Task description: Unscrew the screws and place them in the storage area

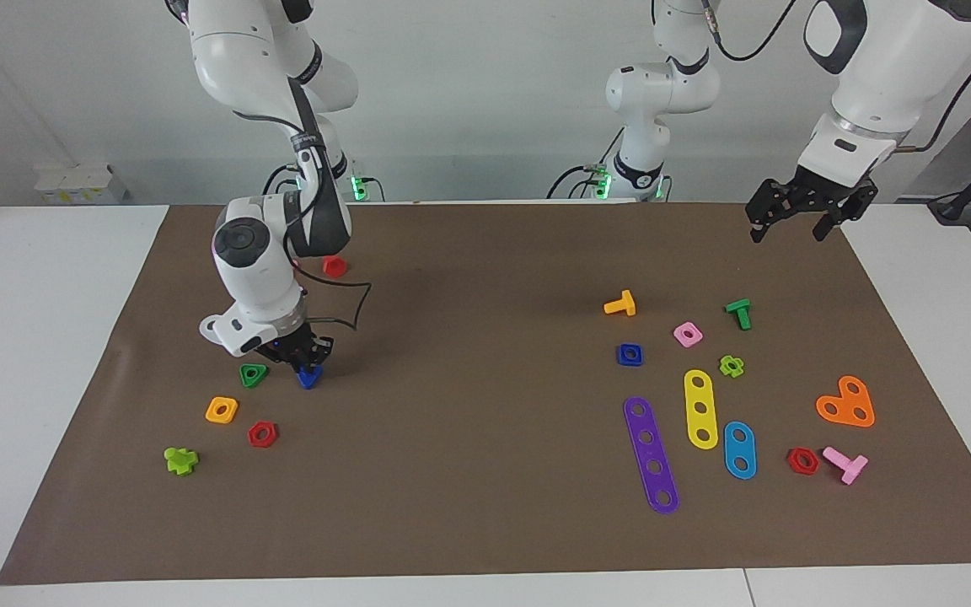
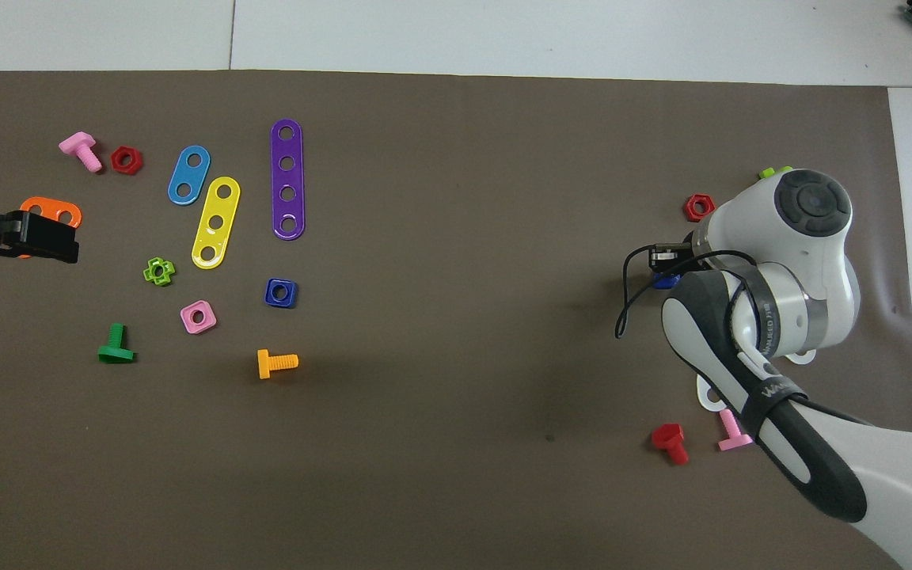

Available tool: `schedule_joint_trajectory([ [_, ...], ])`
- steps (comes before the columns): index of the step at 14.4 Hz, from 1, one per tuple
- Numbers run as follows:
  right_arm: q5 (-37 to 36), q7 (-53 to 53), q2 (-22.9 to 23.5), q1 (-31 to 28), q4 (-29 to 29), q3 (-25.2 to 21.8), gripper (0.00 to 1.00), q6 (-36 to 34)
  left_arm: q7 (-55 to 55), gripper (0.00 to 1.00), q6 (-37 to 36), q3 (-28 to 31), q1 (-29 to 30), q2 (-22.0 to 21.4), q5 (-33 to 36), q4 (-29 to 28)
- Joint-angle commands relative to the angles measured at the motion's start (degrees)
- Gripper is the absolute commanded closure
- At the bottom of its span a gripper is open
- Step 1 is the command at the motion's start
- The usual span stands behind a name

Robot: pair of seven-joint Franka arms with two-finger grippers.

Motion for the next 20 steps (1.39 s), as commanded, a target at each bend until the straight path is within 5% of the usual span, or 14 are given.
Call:
schedule_joint_trajectory([
  [1, 0.2, -1.4, -2.2, -1.0, -2.1, 0.8, 0.17, 1.3, -0.5, 0.0, 0.1, -0.1, 0.2, -1.3, 1.2, -1.5],
  [5, 0.2, -1.6, -6.0, -1.7, -0.9, 0.5, 0.03, 1.2, -0.6, 0.0, 0.1, -0.1, 0.2, -1.3, 1.2, -1.5],
  [10, 0.2, -1.6, -9.1, -1.9, 3.3, 0.5, 0.01, -1.7, -0.5, 0.0, 0.1, -0.1, 0.1, -1.3, 1.2, -1.5],
  [20, 2.2, -1.7, -16.0, -1.7, 17.3, 0.6, 0.01, -24.8, -0.5, 0.0, 0.1, -0.1, 0.2, -1.3, 1.2, -1.5],
])
